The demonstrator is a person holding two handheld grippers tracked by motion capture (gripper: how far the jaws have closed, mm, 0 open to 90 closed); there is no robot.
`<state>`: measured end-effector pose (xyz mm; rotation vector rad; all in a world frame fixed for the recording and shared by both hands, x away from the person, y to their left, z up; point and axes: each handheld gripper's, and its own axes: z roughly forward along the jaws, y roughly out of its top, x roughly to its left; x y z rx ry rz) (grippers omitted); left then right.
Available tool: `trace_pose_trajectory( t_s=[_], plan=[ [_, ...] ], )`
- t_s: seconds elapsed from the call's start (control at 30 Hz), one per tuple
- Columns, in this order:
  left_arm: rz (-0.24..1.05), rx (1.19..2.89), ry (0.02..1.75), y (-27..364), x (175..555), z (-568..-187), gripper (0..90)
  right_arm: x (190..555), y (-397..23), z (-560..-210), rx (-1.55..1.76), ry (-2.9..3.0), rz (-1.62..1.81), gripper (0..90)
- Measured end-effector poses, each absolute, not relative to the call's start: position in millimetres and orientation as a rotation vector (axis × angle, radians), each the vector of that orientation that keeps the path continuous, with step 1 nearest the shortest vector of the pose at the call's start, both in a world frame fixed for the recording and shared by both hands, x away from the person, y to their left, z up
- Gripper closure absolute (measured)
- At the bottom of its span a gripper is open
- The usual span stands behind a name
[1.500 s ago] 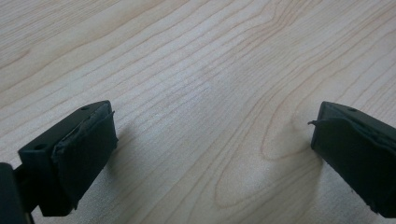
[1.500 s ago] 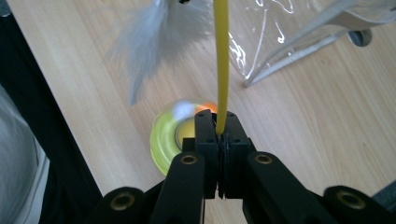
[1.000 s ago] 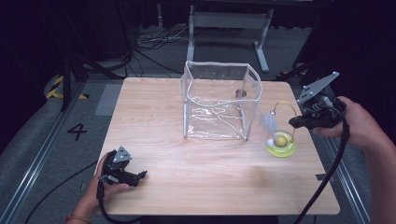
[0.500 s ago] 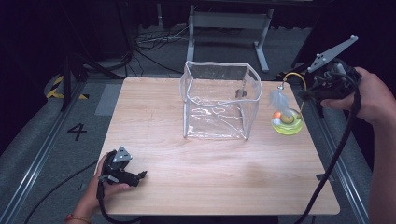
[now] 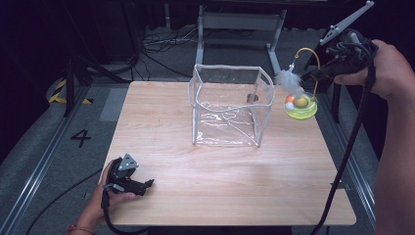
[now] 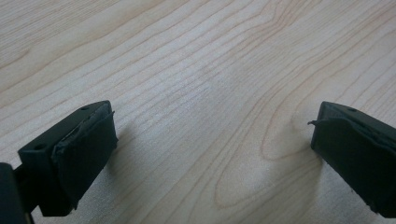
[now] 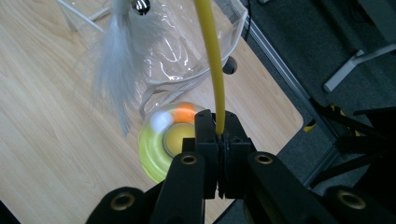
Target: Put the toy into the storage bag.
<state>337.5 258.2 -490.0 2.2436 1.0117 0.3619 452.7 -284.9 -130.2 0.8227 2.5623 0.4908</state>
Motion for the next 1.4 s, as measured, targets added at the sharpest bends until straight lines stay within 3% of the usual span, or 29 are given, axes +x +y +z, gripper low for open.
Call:
trace_pose_trajectory(
  t_s=[0.5,1.4],
  plan=[
    [0.349,2.242,1.013,258,338,-490,0.5,466,-258,-102,0.773,2.531,0.562,88.2],
    [0.348,2.25,1.008,259,338,-490,0.5,494,-195,-112,0.675,2.582,0.58,88.1]
  ],
)
